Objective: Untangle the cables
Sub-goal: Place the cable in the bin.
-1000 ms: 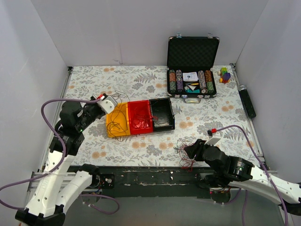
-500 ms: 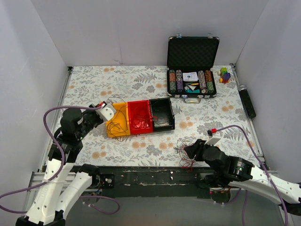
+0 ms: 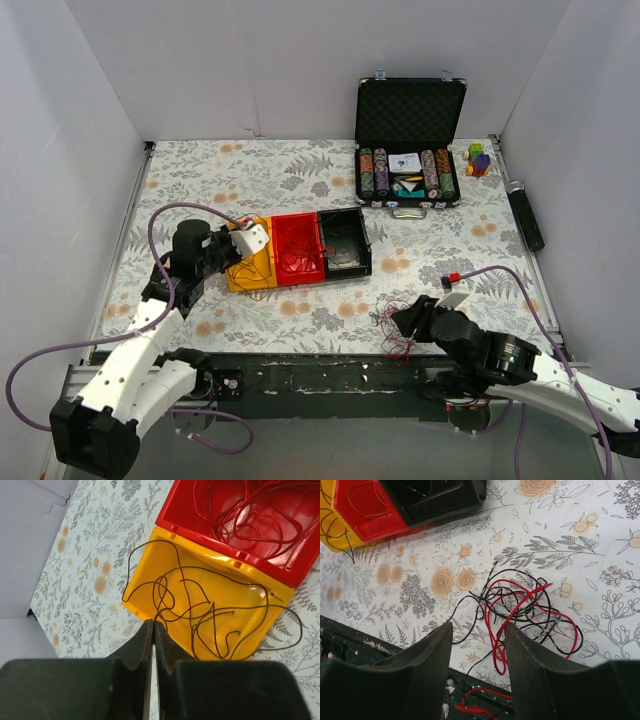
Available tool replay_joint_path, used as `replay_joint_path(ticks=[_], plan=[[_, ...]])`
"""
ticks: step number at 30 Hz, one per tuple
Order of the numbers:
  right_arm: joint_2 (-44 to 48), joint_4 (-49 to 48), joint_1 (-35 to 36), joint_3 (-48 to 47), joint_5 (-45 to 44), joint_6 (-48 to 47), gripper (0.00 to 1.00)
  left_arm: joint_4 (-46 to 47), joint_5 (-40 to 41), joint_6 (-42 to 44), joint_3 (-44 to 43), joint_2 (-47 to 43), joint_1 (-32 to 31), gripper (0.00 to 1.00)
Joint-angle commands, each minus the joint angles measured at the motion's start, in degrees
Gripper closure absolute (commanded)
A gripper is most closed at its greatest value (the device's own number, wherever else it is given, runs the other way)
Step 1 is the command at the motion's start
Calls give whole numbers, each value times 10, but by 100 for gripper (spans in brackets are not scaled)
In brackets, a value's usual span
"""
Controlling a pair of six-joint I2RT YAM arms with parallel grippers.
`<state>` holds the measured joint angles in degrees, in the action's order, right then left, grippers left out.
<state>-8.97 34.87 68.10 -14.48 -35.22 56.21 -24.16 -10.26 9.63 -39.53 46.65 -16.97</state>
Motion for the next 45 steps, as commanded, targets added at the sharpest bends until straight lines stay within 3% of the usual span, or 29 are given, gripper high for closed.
replay_joint_path(ticks=[1,24,27,28,29,31,32,41,43,45], plan=[[7,-9,-1,-11,-18,7,46,84,-20,9,8,37,4,100],[15,4,-1,-12,-27,20,46,152,-56,12,51,215,-2,100],[15,4,-1,-13,-27,21,46,113,-67,8,23,223,-1,73],[14,4,0,-13,-28,22,46,92,-70,8,10,221,-2,47],[16,5,-1,-13,-27,22,46,67,-76,9,-4,218,-2,28],[18,5,-1,-13,-27,22,46,20,-89,11,-32,204,-2,5],[19,5,-1,-13,-27,22,46,4,-95,7,-48,194,-2,2],[24,1,-1,-13,-25,15,46,-128,-205,-44,-226,148,-1,2],[24,-7,0,-13,-20,6,46,-139,-277,-46,-244,137,-2,7],[22,-26,-1,-16,-13,-8,46,-135,-351,-58,-244,128,-7,18]])
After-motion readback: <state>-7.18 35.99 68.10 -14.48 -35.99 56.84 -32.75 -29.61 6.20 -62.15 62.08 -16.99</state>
